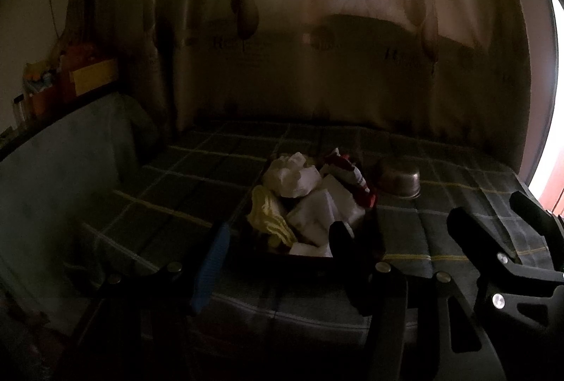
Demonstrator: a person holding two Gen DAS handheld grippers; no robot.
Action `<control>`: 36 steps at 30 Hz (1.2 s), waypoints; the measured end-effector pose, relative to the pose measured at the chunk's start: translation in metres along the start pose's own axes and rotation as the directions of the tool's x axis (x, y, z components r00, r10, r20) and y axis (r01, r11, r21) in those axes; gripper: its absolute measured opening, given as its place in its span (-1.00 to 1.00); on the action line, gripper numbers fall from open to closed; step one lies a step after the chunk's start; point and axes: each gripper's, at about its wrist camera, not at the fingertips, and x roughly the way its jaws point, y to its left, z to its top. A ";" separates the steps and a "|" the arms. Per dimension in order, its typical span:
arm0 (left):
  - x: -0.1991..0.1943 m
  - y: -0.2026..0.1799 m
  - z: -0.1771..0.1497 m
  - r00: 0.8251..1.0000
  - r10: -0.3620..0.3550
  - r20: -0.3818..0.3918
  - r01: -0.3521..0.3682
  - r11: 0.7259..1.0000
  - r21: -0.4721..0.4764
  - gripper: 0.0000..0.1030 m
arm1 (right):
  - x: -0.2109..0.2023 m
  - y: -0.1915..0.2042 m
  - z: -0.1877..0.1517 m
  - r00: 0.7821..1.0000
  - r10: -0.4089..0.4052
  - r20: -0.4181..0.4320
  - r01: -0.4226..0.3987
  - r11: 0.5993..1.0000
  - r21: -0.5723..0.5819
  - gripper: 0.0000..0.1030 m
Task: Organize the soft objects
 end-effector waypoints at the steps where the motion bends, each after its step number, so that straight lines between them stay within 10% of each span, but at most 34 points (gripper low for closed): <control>1: 0.001 0.001 0.000 1.000 0.000 -0.001 0.000 1.000 0.001 0.17 | -0.001 0.000 0.000 1.000 0.001 0.001 -0.001 1.000 -0.001 0.99; 36: 0.020 0.018 0.006 0.999 -0.014 -0.034 0.015 1.000 0.019 0.17 | 0.005 0.005 -0.005 1.000 -0.008 -0.014 0.008 1.000 0.012 0.99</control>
